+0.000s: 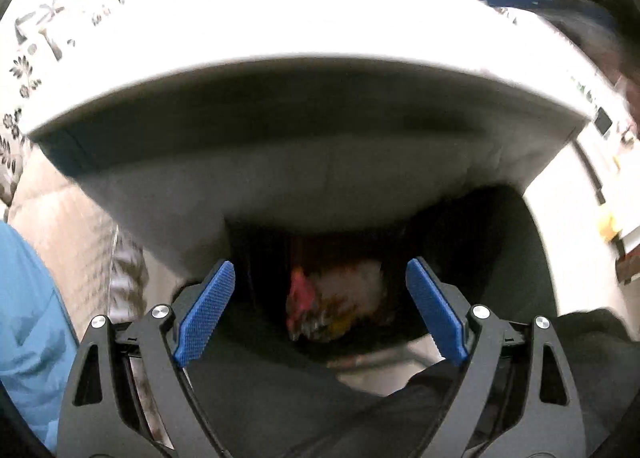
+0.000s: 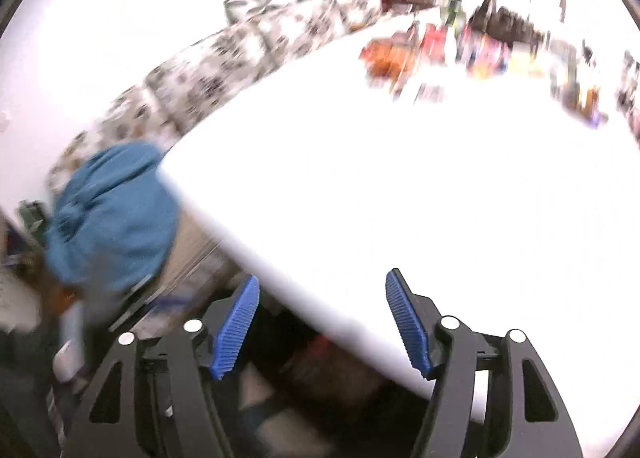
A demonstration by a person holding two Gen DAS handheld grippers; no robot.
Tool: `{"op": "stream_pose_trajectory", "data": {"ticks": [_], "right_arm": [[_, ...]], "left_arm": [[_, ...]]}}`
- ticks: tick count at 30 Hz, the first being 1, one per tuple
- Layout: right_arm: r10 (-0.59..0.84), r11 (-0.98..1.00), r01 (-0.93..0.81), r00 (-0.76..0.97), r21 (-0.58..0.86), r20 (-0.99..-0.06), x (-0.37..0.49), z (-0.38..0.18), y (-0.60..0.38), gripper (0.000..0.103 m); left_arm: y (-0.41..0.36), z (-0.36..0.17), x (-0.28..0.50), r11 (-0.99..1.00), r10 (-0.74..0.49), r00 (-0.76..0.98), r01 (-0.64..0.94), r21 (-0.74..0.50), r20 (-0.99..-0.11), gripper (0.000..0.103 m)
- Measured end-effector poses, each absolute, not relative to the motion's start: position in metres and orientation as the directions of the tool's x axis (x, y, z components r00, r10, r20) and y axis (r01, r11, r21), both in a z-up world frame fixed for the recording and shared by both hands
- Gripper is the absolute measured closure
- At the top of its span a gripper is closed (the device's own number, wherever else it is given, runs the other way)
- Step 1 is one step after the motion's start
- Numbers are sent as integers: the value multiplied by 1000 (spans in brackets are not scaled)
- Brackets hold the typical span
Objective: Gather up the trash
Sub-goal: 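Carry both figures into the trash bag and open both grippers, then grasp the small brown-white carton with the right gripper while the left grasps the orange dinosaur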
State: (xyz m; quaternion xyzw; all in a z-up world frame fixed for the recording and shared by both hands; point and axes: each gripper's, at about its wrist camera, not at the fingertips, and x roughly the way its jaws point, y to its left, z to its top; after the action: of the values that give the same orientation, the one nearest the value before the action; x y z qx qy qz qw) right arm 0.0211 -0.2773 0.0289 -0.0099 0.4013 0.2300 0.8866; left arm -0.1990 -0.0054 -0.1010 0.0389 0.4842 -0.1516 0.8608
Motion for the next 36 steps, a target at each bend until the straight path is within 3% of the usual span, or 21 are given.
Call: {"op": "stream_pose_trajectory", "data": {"ticks": [5,8,10,12,15,23,29,36], "right_arm": [[261,933,-357,583,46,-769,184,17,-271,27],[316,944,-253,498,213,-808,247,-2,-294,31],[351,936,-197,476,292,-806,266,-6,-300,43],[382,924,-197,436,328,-815,278,-8,-296,93],[393,918,-241,435,316,-810,272,-5,-284,99],[510,859,-291,559,422,-653,192,54,-349,100],[458,888,-286,628,360,-630,113,72,-402,100],[426,898,-222,652,380,-628,53,59,-446,100]], "left_arm": [[6,-55,-182,961,-236,590,259,-96,-772,18],[16,-42,-170,971,-220,619,214,-108,-754,17],[23,-38,-161,975,-210,632,190,-114,-746,17],[26,-33,-151,979,-195,640,173,-108,-743,17],[24,-25,-128,981,-178,661,174,-82,-729,17],[-2,21,28,976,-140,730,217,32,-668,17],[-55,-7,155,961,-117,707,257,99,-697,17],[-85,-40,218,943,-35,669,268,198,-742,16]]}}
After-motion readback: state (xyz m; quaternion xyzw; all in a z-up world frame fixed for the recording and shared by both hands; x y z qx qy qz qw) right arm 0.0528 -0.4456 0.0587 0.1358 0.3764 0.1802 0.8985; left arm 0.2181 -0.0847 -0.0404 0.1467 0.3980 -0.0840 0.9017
